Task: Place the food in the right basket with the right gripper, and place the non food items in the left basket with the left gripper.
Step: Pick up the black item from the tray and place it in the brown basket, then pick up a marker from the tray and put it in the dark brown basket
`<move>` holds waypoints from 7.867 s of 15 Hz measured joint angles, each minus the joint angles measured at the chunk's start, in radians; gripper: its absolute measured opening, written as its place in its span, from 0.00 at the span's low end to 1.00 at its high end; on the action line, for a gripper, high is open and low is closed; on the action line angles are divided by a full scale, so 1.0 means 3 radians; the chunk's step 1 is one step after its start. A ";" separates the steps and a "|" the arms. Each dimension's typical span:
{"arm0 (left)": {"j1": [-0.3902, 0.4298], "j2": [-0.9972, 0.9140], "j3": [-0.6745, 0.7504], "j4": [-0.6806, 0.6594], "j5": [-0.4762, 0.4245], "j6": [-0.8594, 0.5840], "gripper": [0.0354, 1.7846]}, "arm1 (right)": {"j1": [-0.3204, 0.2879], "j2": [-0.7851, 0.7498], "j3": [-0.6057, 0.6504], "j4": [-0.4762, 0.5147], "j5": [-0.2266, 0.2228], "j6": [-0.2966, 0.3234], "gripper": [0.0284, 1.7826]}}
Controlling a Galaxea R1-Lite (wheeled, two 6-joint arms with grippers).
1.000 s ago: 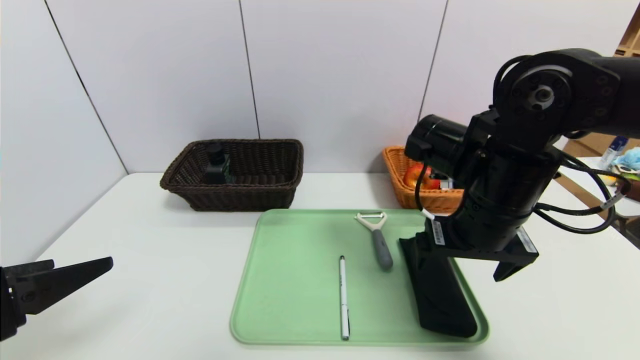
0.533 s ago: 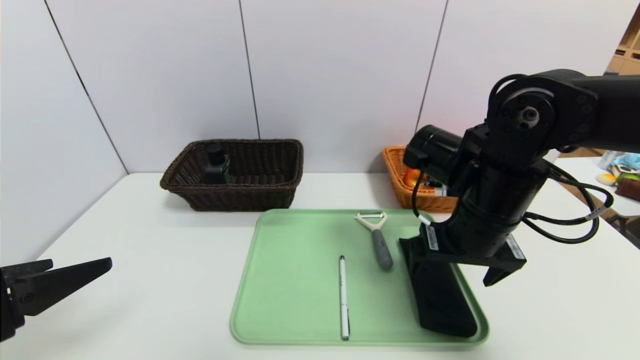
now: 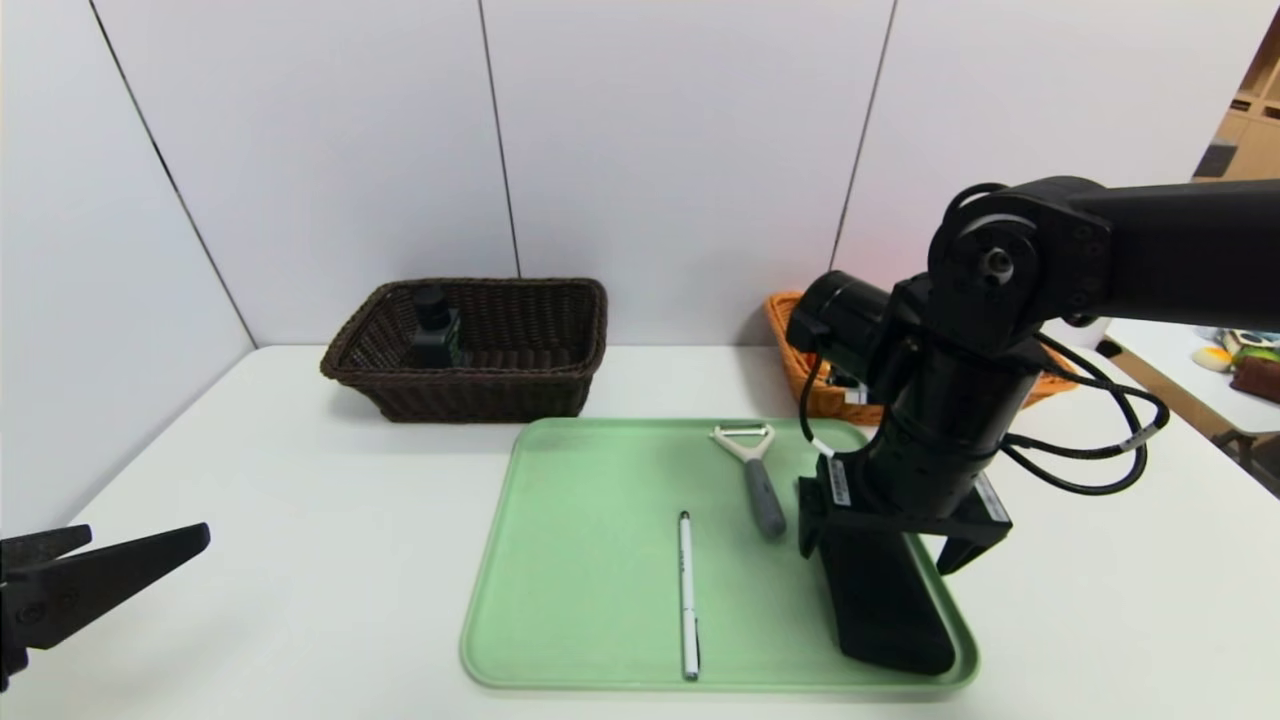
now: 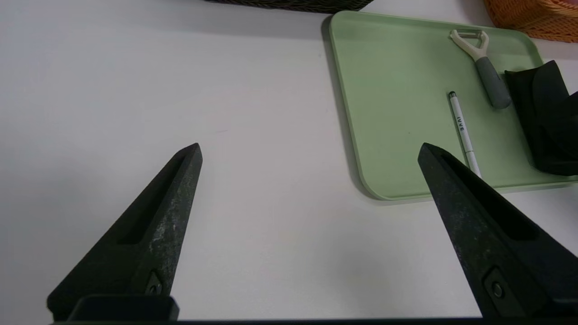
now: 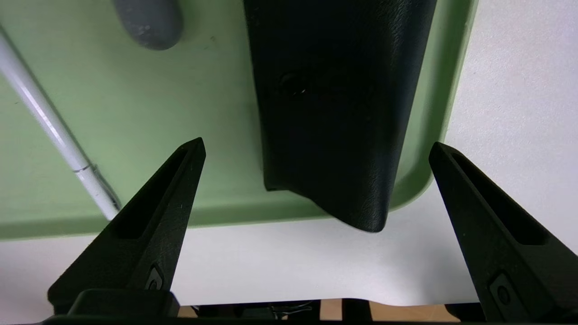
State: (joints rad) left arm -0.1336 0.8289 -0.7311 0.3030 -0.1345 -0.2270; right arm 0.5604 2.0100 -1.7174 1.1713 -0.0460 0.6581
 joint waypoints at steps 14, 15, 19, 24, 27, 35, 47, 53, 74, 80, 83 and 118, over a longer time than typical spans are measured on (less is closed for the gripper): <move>0.0000 -0.0029 0.0001 -0.0003 0.0003 0.0002 0.94 | -0.0084 0.0049 0.0309 -0.0380 0.0003 -0.0117 0.96; 0.0000 -0.0029 0.0000 -0.0003 0.0003 0.0002 0.94 | -0.0084 0.0055 0.0309 -0.0389 0.0003 -0.0116 0.96; 0.0000 -0.0028 -0.0004 -0.0003 0.0006 0.0004 0.94 | -0.0085 0.0065 0.0309 -0.0391 0.0087 -0.0116 0.96; 0.0000 -0.0023 -0.0009 -0.0004 0.0006 0.0006 0.94 | -0.0085 0.0079 0.0309 -0.0393 0.0084 -0.0122 0.81; 0.0000 -0.0024 -0.0015 -0.0004 0.0006 0.0006 0.94 | -0.0093 0.0088 0.0305 -0.0394 0.0087 -0.0119 0.57; 0.0000 -0.0055 0.0001 0.0005 0.0012 0.0005 0.94 | -0.0093 0.0037 0.0309 -0.0389 0.0087 -0.0119 0.39; 0.0000 -0.0104 0.0004 0.0074 0.0011 0.0005 0.94 | 0.0099 -0.0919 -0.0113 -0.0423 0.0361 -0.0382 0.17; 0.0000 -0.0153 -0.0065 0.0150 0.0033 0.0004 0.94 | 0.0181 -0.1046 -0.0242 -0.2046 0.0523 -0.0605 0.16; 0.0000 -0.0315 0.0279 0.0209 0.0154 0.0062 0.94 | 0.0462 0.1576 -0.0784 -0.5968 0.0113 -0.1400 0.31; 0.0000 -0.0460 0.0262 0.0321 0.0153 0.0066 0.94 | 0.0487 0.1572 -0.0784 -0.5968 0.0073 -0.1408 0.66; -0.0001 -0.0395 -0.0013 0.0321 0.0123 0.0074 0.94 | 0.0474 0.1335 -0.0778 -0.5928 0.0008 -0.1426 0.76; -0.2566 0.4501 -0.4189 0.2391 0.0728 -0.1764 0.94 | -0.1143 -0.2188 0.1814 -0.1099 0.0027 -0.1415 0.95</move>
State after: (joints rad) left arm -0.9034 2.1791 -1.9877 1.0204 0.0840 -0.7562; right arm 0.2174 1.3536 -1.1732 0.8417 -0.0379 0.2336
